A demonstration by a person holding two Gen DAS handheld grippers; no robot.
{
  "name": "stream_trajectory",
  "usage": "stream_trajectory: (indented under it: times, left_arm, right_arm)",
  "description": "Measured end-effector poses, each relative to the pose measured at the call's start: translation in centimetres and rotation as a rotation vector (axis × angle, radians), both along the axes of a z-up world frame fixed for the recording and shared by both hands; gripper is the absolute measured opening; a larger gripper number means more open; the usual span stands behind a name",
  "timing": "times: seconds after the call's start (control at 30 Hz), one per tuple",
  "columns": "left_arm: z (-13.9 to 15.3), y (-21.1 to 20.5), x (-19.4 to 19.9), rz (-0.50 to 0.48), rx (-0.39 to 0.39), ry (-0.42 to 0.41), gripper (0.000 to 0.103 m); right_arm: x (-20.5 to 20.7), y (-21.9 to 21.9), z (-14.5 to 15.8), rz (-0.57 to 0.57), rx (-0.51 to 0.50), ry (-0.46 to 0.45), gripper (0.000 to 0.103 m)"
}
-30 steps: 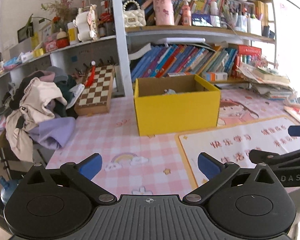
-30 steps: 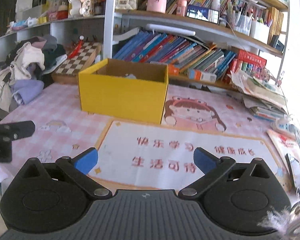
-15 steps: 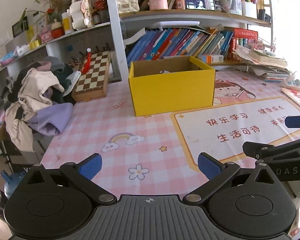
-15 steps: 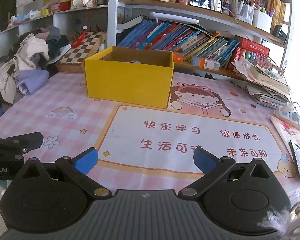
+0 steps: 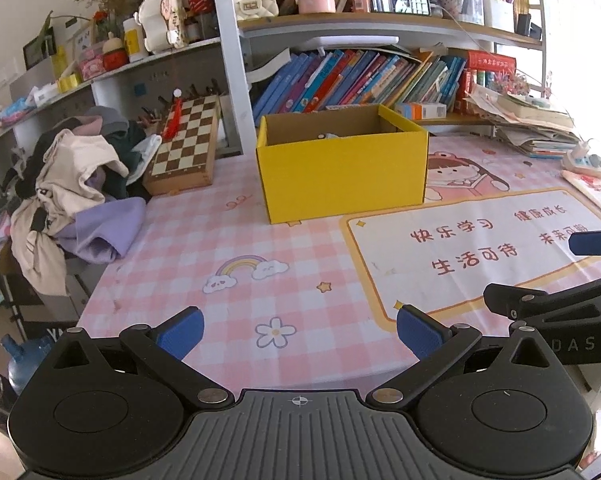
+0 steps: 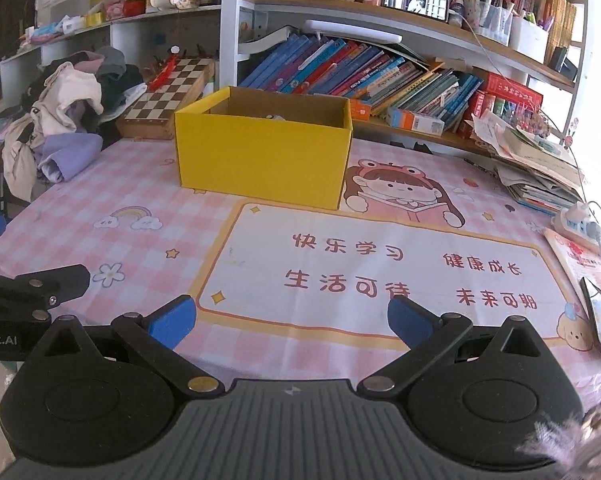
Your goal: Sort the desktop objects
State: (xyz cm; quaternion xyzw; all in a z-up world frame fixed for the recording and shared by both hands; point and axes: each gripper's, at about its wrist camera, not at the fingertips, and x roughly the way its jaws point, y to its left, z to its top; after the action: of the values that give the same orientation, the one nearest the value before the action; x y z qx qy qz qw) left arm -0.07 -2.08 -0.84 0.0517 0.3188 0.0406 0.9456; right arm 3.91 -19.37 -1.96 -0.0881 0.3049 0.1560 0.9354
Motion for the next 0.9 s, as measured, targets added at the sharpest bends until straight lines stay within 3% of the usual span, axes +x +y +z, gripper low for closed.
stream_trajectory:
  times: [0.9]
  left_arm:
    - [-0.46, -0.11, -0.41, 0.012, 0.014, 0.025, 0.103]
  right_arm:
    - [-0.09, 0.03, -0.25, 0.008, -0.003, 0.032, 0.103]
